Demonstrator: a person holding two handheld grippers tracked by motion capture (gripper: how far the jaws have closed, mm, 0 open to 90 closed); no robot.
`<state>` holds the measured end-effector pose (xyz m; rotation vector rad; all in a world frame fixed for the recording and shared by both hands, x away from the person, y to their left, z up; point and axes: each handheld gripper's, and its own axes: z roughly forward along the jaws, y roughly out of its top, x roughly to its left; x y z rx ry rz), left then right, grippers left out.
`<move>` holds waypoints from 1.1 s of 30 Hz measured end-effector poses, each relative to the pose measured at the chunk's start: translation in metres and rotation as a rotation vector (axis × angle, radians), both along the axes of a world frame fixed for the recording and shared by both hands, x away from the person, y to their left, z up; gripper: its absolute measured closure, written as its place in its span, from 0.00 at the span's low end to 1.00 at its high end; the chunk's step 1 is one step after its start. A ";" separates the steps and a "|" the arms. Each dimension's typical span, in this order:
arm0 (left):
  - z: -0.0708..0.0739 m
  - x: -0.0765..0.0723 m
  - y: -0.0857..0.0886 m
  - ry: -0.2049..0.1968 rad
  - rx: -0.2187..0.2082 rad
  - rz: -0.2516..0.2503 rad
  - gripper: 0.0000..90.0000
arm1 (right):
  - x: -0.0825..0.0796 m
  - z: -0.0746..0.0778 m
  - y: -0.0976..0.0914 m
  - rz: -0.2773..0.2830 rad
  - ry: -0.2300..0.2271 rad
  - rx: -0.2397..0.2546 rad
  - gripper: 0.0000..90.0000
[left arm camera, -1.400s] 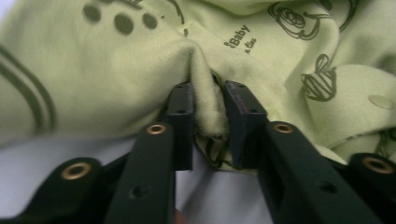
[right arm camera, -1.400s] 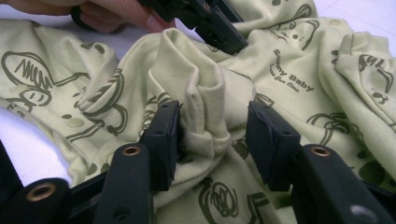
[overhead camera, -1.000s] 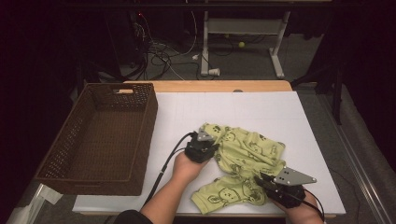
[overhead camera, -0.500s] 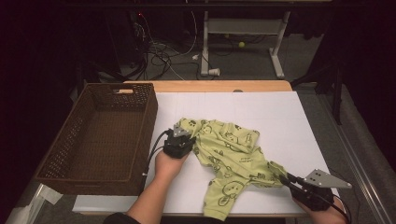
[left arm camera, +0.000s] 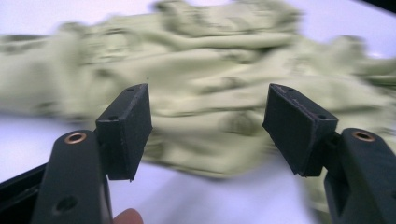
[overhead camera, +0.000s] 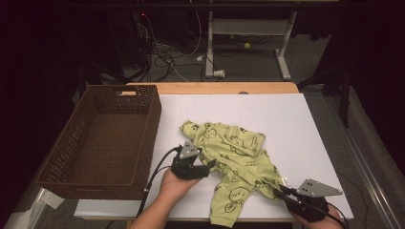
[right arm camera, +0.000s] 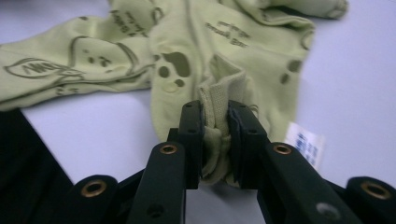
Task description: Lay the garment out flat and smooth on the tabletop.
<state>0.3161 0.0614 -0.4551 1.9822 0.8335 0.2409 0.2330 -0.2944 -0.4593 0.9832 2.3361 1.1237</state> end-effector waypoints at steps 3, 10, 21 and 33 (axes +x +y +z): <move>0.001 -0.008 -0.011 0.002 -0.018 -0.071 0.34 | -0.003 0.001 0.013 0.047 0.000 0.002 0.87; -0.007 -0.010 -0.027 0.000 0.052 -0.106 0.36 | -0.009 0.001 0.044 0.160 0.017 0.029 0.87; -0.013 -0.012 -0.021 -0.017 0.080 -0.101 0.89 | -0.008 0.025 0.037 0.104 -0.116 0.094 0.61; -0.013 -0.039 0.008 0.010 0.076 -0.037 0.89 | 0.069 0.028 0.040 -0.008 -0.138 0.040 0.65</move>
